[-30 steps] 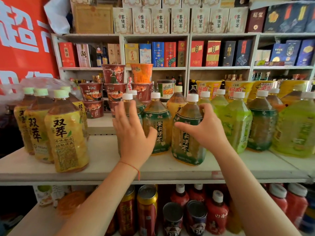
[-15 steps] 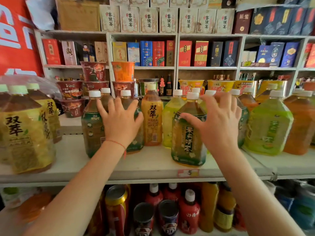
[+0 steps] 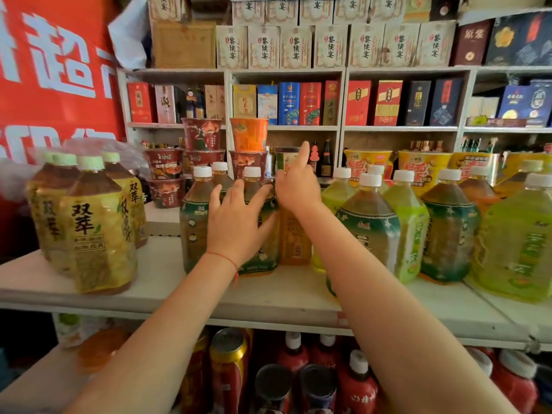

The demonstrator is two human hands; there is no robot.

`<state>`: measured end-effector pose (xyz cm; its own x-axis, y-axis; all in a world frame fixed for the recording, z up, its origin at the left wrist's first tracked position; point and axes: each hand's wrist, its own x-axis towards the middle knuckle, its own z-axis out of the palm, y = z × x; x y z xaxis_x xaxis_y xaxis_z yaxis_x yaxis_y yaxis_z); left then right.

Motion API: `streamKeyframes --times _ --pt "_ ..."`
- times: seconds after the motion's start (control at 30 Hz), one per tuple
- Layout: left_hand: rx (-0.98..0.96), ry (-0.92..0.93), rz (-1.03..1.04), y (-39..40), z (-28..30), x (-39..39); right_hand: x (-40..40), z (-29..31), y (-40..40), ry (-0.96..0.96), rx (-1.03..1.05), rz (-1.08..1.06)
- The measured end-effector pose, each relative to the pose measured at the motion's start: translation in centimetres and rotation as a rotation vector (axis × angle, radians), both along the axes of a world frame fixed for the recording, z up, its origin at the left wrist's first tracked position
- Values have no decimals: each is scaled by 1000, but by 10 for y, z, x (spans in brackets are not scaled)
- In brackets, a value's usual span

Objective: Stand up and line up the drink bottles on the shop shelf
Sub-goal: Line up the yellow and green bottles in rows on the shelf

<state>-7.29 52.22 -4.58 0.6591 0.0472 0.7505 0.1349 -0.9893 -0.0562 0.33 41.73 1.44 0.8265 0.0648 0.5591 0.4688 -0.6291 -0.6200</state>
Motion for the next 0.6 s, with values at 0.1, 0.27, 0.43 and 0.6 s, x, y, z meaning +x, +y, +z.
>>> streamKeyframes --times 0.1,0.27,0.43,0.6 --pt "2 -17 -21 5 -1 0 7 -4 5 -71 122 -71" --pt "-3 -36 -22 13 -3 1 -10 -7 -2 -188 125 -84" --pt "17 -41 -29 14 -6 0 -50 -32 -15 -323 250 37" --pt "22 -40 -31 14 -8 0 -70 -31 -28 -344 182 84"
